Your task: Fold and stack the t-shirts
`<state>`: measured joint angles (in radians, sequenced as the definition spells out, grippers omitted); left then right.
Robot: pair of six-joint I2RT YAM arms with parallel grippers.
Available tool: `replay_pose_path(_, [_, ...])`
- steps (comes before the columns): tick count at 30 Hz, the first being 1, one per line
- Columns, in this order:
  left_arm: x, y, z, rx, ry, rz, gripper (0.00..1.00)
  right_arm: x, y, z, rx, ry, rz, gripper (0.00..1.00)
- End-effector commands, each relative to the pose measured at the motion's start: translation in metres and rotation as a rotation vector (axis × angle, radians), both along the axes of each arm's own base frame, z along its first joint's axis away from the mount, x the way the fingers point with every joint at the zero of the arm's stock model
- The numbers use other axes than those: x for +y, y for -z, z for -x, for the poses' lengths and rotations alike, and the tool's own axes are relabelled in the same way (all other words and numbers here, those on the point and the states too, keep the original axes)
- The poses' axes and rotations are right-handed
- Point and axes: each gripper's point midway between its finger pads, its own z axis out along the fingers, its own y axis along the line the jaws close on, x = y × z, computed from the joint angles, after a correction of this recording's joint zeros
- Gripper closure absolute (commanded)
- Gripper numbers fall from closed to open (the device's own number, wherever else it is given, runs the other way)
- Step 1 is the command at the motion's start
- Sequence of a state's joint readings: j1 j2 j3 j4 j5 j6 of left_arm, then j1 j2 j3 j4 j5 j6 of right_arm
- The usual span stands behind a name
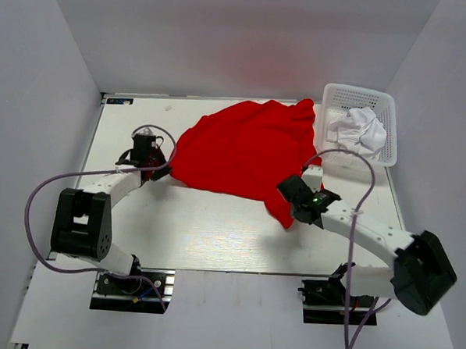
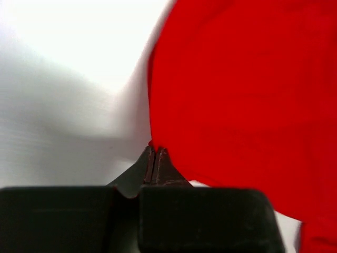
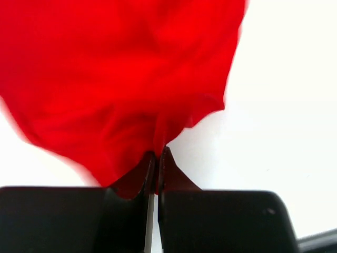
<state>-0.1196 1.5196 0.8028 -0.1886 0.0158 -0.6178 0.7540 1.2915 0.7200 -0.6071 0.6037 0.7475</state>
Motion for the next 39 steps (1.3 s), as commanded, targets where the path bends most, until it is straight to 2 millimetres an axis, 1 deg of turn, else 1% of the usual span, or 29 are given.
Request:
replay_pose_path(1, [-0.012,-0.086,-0.03,-0.233,0.044,0.021,1.0,-0.005,-0.1,-0.055,-0.39,0.084,-0.025,1.0])
replay_pose_path(2, [-0.012,-0.102,-0.033,-0.271,0.044,0.025,1.0,-0.008,-0.127,-0.063,-0.476,0.105,-0.044,1.0])
replay_pose_path(3, [-0.011,-0.136,-0.036,-0.366,0.036,0.03,1.0,-0.006,-0.154,-0.076,-0.58,0.093,-0.05,1.0])
replay_pose_path(4, [-0.011,-0.155,-0.037,-0.418,0.035,0.036,1.0,-0.01,-0.187,-0.077,-0.673,0.108,-0.097,1.0])
replay_pose_path(5, [-0.011,-0.175,-0.038,-0.473,0.035,0.043,1.0,-0.013,-0.204,-0.079,-0.727,0.118,-0.11,1.0])
replay_pose_path(6, [-0.011,-0.212,-0.034,-0.566,0.029,0.061,1.0,-0.013,-0.243,-0.085,-0.846,0.093,-0.131,1.0])
replay_pose_path(7, [-0.009,-0.231,-0.032,-0.611,0.021,0.062,1.0,-0.014,-0.26,-0.085,-0.892,0.082,-0.141,1.0])
replay_pose_path(8, [-0.006,-0.256,-0.03,-0.668,0.008,0.062,1.0,-0.022,-0.28,-0.08,-0.932,0.048,-0.089,1.0])
replay_pose_path(10, [-0.002,-0.291,-0.021,-0.751,-0.006,0.066,1.0,-0.023,-0.331,-0.077,-1.077,0.044,-0.18,1.0])
replay_pose_path(11, [0.001,-0.325,-0.01,-0.833,-0.01,0.06,1.0,-0.027,-0.356,-0.073,-1.126,0.018,-0.152,1.0])
replay_pose_path(12, [0.002,-0.343,-0.005,-0.874,-0.011,0.066,1.0,-0.03,-0.381,-0.068,-1.171,0.013,-0.179,1.0])
replay_pose_path(13, [0.005,-0.351,0.001,-0.88,-0.011,0.044,1.0,-0.028,-0.394,-0.064,-1.192,-0.027,-0.182,1.0])
replay_pose_path(14, [0.006,-0.378,0.009,-0.934,-0.013,0.051,1.0,-0.037,-0.43,-0.055,-1.249,-0.03,-0.177,1.0])
replay_pose_path(16, [0.01,-0.418,0.03,-1.024,-0.007,0.038,1.0,-0.033,-0.451,-0.051,-1.272,-0.092,-0.179,1.0])
replay_pose_path(17, [0.011,-0.433,0.037,-1.061,-0.006,0.033,1.0,-0.045,-0.489,-0.036,-1.342,-0.088,-0.205,1.0])
replay_pose_path(19, [0.017,-0.455,0.057,-1.101,-0.018,0.017,1.0,-0.046,-0.506,-0.03,-1.358,-0.125,-0.182,1.0])
replay_pose_path(20, [0.019,-0.483,0.072,-1.165,-0.023,0.025,1.0,-0.049,-0.528,-0.02,-1.397,-0.158,-0.207,1.0])
replay_pose_path(22, [0.023,-0.504,0.091,-1.214,-0.018,0.003,1.0,-0.058,-0.557,0.001,-1.437,-0.2,-0.237,1.0])
replay_pose_path(23, [0.016,-0.523,0.109,-1.251,0.043,-0.003,1.0,-0.051,-0.564,0.009,-1.444,-0.284,-0.252,1.0])
replay_pose_path(24, [0.015,-0.535,0.123,-1.28,0.069,-0.013,1.0,-0.056,-0.575,0.02,-1.457,-0.305,-0.263,1.0])
replay_pose_path(25, [0.009,-0.556,0.144,-1.334,0.126,-0.006,1.0,-0.061,-0.592,0.034,-1.498,-0.335,-0.291,1.0])
replay_pose_path(26, [0.008,-0.561,0.152,-1.336,0.14,-0.013,1.0,-0.064,-0.599,0.042,-1.515,-0.351,-0.3,1.0])
replay_pose_path(27, [0.01,-0.569,0.164,-1.364,0.141,-0.025,1.0,-0.072,-0.613,0.059,-1.557,-0.376,-0.316,1.0])
replay_pose_path(28, [0.012,-0.586,0.185,-1.412,0.137,-0.024,1.0,-0.071,-0.619,0.068,-1.583,-0.416,-0.329,1.0])
replay_pose_path(31, [0.023,-0.603,0.213,-1.466,0.096,-0.041,1.0,-0.081,-0.641,0.089,-1.665,-0.448,-0.338,1.0])
replay_pose_path(33, [0.023,-0.607,0.217,-1.477,0.095,-0.04,1.0,-0.087,-0.65,0.092,-1.695,-0.426,-0.323,1.0])
replay_pose_path(37, [0.016,-0.606,0.219,-1.478,0.141,-0.029,1.0,-0.086,-0.656,0.079,-1.709,-0.382,-0.274,1.0])
replay_pose_path(38, [0.014,-0.601,0.208,-1.453,0.141,-0.02,1.0,-0.078,-0.65,0.063,-1.68,-0.37,-0.231,1.0])
replay_pose_path(39, [0.014,-0.599,0.198,-1.434,0.133,-0.022,1.0,-0.078,-0.649,0.057,-1.676,-0.348,-0.218,1.0])
